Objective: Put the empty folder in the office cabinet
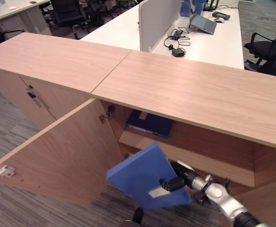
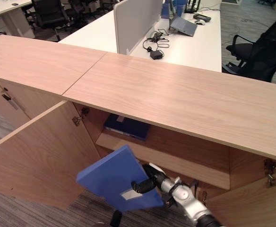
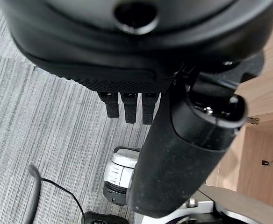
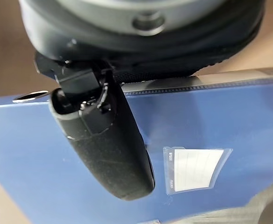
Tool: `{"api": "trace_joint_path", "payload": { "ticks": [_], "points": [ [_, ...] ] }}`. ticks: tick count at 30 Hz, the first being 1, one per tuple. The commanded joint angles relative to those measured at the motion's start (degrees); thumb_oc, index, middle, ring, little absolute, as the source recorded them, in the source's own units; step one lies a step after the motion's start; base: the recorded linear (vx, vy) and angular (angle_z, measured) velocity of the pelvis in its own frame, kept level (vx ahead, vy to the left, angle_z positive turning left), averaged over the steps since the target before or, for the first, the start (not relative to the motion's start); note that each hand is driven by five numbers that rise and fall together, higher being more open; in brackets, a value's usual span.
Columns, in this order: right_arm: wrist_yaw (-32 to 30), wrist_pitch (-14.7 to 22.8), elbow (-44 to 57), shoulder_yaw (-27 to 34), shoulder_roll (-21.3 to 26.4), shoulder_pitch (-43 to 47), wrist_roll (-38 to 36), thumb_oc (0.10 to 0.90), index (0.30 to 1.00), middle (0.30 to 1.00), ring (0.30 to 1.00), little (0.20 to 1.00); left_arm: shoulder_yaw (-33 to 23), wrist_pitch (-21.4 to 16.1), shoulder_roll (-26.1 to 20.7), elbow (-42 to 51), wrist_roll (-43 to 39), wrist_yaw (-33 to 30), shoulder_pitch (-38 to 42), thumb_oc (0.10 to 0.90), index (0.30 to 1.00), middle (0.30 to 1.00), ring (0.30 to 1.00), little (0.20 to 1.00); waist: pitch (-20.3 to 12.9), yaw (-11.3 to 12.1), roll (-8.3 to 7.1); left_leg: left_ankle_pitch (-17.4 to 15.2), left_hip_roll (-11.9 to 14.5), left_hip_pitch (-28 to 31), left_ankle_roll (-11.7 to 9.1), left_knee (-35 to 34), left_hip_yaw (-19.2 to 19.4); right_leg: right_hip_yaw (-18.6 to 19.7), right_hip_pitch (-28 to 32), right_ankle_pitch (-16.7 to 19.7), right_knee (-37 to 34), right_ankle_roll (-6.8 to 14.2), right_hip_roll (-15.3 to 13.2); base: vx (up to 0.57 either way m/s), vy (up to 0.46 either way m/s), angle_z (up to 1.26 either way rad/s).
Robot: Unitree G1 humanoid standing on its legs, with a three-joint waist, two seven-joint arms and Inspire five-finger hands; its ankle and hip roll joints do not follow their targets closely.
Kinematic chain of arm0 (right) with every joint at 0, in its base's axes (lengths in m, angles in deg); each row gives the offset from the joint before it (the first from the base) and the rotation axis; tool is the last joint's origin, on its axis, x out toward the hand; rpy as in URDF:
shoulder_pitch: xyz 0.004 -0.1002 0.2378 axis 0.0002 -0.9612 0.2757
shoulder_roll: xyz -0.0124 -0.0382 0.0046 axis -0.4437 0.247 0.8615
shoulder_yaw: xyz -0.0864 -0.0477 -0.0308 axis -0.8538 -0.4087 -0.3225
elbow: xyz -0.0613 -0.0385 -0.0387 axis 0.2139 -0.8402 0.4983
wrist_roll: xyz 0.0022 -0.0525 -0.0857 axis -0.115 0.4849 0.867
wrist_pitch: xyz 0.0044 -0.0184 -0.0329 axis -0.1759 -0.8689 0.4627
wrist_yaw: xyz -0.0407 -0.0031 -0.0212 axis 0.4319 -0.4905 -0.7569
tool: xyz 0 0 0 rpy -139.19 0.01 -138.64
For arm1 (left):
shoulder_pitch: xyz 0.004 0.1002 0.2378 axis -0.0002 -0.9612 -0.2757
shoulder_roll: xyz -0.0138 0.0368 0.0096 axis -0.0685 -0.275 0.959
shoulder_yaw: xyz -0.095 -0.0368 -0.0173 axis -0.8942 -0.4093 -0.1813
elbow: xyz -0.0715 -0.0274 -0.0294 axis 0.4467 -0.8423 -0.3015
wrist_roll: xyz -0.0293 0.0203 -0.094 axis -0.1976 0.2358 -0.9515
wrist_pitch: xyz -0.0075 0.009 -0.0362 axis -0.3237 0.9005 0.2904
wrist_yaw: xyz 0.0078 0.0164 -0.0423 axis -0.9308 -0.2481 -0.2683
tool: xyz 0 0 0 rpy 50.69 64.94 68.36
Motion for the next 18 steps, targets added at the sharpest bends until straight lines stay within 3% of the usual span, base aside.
{"api": "trace_joint_path", "payload": {
  "ticks": [1,3,5,6,8,15,18],
  "points": [
    [-1.84,4.85,1.99,2.62,-4.20,3.95,-13.24,0.400,0.300,0.300,0.300,0.300,3.33,-2.68,-1.47,0.71,-4.07,-0.94,6.91,0.800,0.900,0.900,0.900,0.900,-0.08,0.75,-0.27,-5.50,2.86,1.92,-3.06,-0.11,0.52,-1.86,0.79,-3.79,0.43,2.40,-3.09,0.00,-0.016,0.09],
    [-3.27,4.65,-2.60,5.54,-7.08,4.28,-21.37,0.400,0.300,0.300,0.300,0.300,4.81,-2.78,-1.60,1.64,-4.77,-1.17,7.00,0.800,0.900,0.900,0.900,0.900,0.40,1.16,0.03,-5.55,2.85,1.74,-3.21,-0.11,0.26,-2.13,0.78,-4.03,0.43,2.29,-3.02,0.00,-0.013,0.15],
    [-4.33,5.82,-7.38,11.65,-11.17,6.53,-34.73,0.400,0.300,0.300,0.300,0.300,7.19,-2.42,-2.09,2.72,-4.21,-1.24,6.67,0.800,0.900,0.900,0.900,0.900,1.11,1.57,0.67,-5.41,2.89,1.17,-3.27,-0.11,0.23,-2.01,0.24,-4.04,0.43,2.27,-2.92,-0.01,0.000,0.19],
    [-4.32,5.82,-7.40,11.68,-11.15,6.56,-34.74,0.400,0.300,0.300,0.300,0.300,7.21,-2.42,-2.08,2.73,-4.22,-1.24,6.71,0.800,0.900,0.900,0.900,0.900,0.98,1.50,0.66,-5.26,2.82,0.93,-3.21,-0.11,0.13,-2.10,0.05,-3.92,0.43,2.33,-2.97,-0.01,0.008,0.05],
    [-5.07,7.51,-9.43,17.73,-13.03,8.35,-44.49,0.400,0.300,0.300,0.300,0.300,7.93,-2.11,-2.46,3.40,-4.12,-1.38,6.21,0.800,0.900,0.900,0.900,0.900,1.57,1.63,1.20,-5.24,2.83,0.62,-3.20,-0.11,0.13,-1.98,-0.26,-4.02,0.43,2.26,-2.88,0.00,0.000,0.00],
    [-6.72,11.79,-11.05,28.63,-13.60,11.54,-54.92,0.400,0.300,0.300,0.300,0.300,8.67,-1.92,-2.56,3.65,-4.36,-1.74,5.52,0.800,0.900,0.900,0.900,0.900,2.15,1.61,1.84,-5.58,2.77,0.60,-3.13,-0.11,-0.22,-1.80,-0.20,-4.50,0.43,2.25,-2.77,0.00,0.000,0.00],
    [-7.93,15.52,-11.41,34.80,-13.24,13.64,-59.49,0.400,0.300,0.300,0.300,0.300,9.08,-1.93,-2.86,4.37,-4.22,-1.99,5.25,0.800,0.900,0.900,0.900,0.900,2.31,1.44,2.17,-6.17,2.80,1.04,-3.16,-0.11,-0.09,-1.60,0.16,-5.02,0.43,2.21,-2.71,0.01,-0.008,0.00]
  ]
}}
